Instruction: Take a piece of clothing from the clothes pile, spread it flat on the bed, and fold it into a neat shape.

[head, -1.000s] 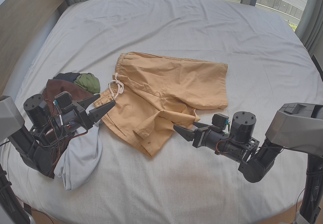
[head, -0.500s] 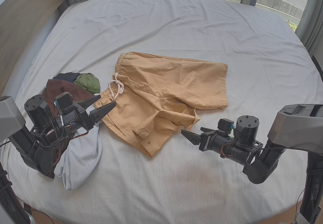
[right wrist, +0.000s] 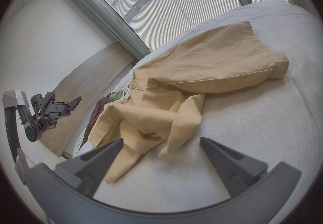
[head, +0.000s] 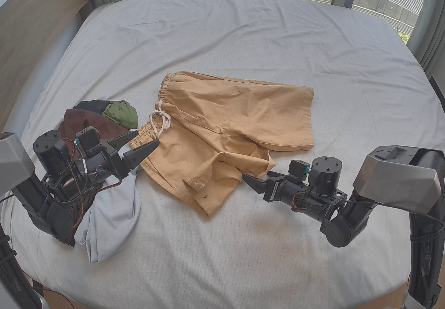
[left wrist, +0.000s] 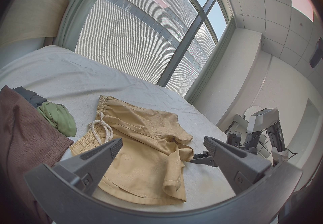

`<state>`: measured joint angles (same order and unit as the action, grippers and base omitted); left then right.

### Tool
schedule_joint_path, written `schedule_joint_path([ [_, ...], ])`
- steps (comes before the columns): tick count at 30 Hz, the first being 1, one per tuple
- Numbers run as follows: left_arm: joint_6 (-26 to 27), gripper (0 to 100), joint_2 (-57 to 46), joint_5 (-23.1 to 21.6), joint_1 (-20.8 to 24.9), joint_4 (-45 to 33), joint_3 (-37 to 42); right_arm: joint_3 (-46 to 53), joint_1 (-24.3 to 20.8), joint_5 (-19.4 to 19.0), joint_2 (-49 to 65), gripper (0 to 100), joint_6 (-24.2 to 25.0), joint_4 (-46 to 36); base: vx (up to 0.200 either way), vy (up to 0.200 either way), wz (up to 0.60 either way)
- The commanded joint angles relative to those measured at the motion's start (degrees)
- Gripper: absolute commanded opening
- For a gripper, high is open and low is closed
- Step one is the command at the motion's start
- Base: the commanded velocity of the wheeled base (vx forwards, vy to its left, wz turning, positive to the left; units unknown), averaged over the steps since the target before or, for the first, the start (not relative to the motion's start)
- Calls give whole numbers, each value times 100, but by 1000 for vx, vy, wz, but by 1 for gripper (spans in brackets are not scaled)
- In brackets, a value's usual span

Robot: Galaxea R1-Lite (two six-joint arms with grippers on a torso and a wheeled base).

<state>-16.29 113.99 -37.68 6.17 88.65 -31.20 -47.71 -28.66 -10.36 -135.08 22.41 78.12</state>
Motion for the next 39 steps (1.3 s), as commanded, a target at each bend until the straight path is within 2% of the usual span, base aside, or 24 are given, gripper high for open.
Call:
schedule_joint_path([
  [1, -6, 100, 0, -2, -2, 3, -1, -124, 1, 78, -141, 0, 1, 11, 0, 0, 0],
  [9, 3, 100, 0, -2, 7, 3, 8, -54, 1, 122, -88, 0, 1, 54, 0, 0, 0],
  [18, 3, 100, -9, -2, -2, 3, 8, 825, 89, 105, 615, 0, 9, 248, 0, 0, 0],
  [23, -6, 100, -9, -2, 16, 3, 17, 1414, 352, 43, 1098, 0, 9, 283, 0, 0, 0],
  [28, 3, 100, 0, -2, 25, 3, 26, 2056, 713, -291, 1705, 0, 27, 186, 0, 0, 0],
  [34, 3, 100, 9, -2, 34, 3, 43, 2117, 1205, -476, 1713, 0, 27, 151, 0, 0, 0],
  [39, 3, 100, 26, -2, 34, 3, 43, 2064, 1389, -537, 1529, 0, 27, 11, 0, 0, 0],
])
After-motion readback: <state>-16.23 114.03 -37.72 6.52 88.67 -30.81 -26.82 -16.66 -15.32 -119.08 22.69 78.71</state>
